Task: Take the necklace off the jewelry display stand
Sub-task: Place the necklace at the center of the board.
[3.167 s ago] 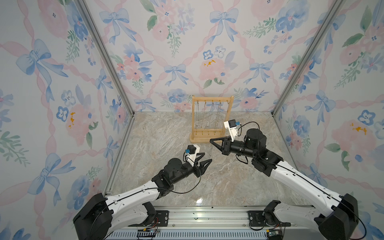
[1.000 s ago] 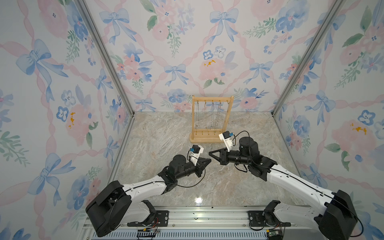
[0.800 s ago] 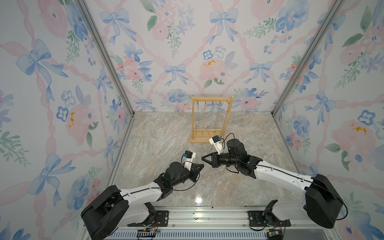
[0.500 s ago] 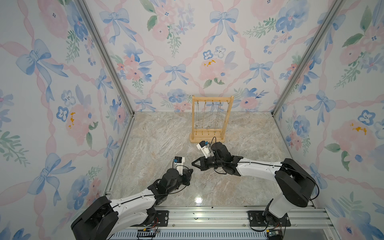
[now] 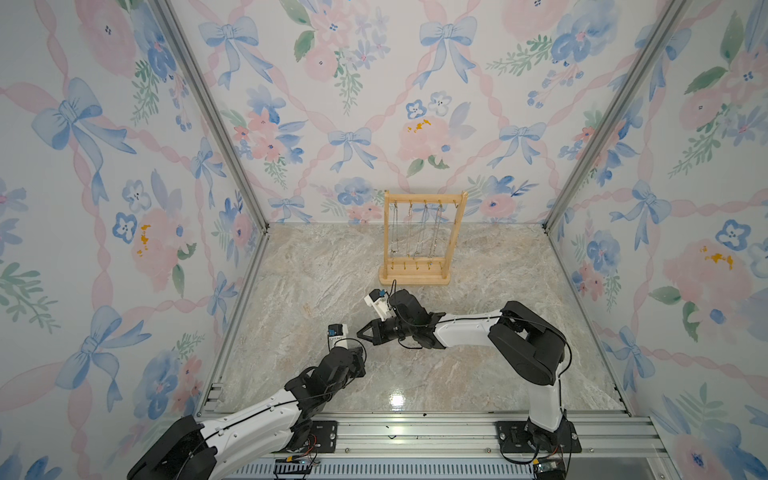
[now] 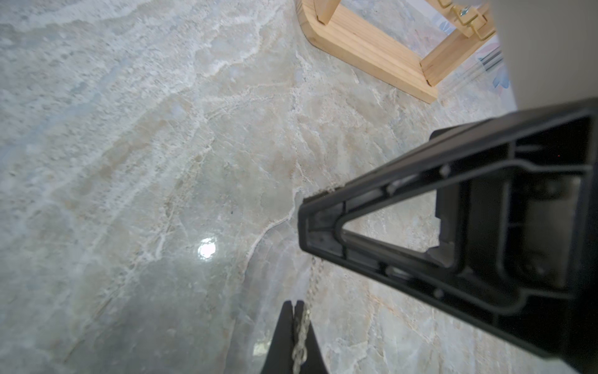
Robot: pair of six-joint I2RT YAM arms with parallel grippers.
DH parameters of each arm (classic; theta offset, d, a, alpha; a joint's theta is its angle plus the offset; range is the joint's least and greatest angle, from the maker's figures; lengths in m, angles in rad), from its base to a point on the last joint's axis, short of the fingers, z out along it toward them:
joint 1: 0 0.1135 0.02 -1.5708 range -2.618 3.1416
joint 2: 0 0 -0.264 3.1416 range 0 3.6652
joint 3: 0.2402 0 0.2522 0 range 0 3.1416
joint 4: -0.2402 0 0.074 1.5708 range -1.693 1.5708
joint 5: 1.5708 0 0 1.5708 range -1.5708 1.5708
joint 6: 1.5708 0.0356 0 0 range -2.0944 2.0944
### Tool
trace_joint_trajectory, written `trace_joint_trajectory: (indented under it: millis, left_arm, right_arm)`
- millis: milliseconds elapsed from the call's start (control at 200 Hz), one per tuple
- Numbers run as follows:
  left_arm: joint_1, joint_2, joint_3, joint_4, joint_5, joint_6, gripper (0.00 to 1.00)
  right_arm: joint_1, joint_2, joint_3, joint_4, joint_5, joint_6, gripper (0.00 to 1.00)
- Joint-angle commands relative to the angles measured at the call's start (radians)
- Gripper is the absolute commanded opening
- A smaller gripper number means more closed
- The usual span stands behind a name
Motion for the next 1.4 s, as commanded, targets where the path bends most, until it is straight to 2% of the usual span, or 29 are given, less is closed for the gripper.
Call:
trace_joint_trajectory:
  millis: [0, 370, 580, 1395]
  left_arm:
    - [0.007, -0.013, -0.019, -0.074, -0.039, -0.034, 0.00]
    - [0.012, 0.099, 0.017, -0.074, -0.068, -0.045, 0.00]
    - [0.011, 0.123, 0.020, -0.076, -0.066, -0.049, 0.00]
    - [-0.007, 0.080, 0.016, -0.114, -0.074, -0.070, 0.19]
  right_arm:
    - [-0.014, 0.044, 0.037, 0.043, 0.053, -0.002, 0.00]
    - [-0.021, 0.131, 0.030, 0.176, 0.044, 0.031, 0.00]
    - [-0.024, 0.175, -0.005, 0.319, 0.037, 0.080, 0.00]
    - [-0.028, 0.253, -0.033, 0.430, 0.025, 0.119, 0.00]
